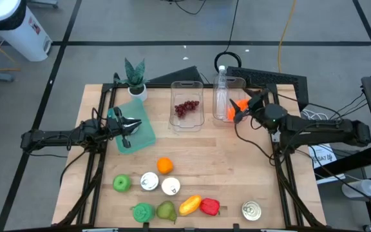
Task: Pick & Place Food Item
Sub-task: Put the orange water bottle into the right transparent bin
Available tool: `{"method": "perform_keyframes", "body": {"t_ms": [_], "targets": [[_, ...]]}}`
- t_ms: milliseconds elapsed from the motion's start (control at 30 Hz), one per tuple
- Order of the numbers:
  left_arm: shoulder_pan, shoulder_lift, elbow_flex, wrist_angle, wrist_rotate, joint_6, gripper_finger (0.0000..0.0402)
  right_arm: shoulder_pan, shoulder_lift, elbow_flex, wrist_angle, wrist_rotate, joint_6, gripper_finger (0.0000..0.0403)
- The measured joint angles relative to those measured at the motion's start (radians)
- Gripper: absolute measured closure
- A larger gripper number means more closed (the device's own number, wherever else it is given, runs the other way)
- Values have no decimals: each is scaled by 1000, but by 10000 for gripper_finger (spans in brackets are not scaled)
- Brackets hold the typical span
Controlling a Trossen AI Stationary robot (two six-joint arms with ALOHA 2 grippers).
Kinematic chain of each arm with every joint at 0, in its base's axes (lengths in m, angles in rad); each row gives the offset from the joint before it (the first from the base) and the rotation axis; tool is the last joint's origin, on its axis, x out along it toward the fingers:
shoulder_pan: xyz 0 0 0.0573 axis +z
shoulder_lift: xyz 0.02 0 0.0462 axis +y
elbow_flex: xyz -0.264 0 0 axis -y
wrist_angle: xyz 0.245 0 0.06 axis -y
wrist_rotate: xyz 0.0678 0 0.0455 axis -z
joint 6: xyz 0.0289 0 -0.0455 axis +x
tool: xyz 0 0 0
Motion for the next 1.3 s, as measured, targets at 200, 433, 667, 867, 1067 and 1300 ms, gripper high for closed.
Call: {"method": "perform_keyframes", "body": {"t_ms": [200, 433, 667, 867, 1067, 1300], "targets": [[0, 0, 0, 0, 0, 0, 350, 64, 0, 1, -120, 75, 106, 107], [0, 0, 0, 0, 0, -6, 350, 75, 1, 1, -192, 175, 216, 132], [0, 0, 0, 0, 0, -6, 350, 75, 16, -22, -207, 200, 256, 218], [0, 0, 0, 1, 0, -6, 350, 65, 45, -37, -186, 209, 237, 305], [0, 0, 0, 1, 0, -6, 350, 33, 88, -37, -128, 165, 181, 363], [0, 0, 0, 1, 0, -6, 350, -49, 128, -36, -103, 70, 179, 378]]}}
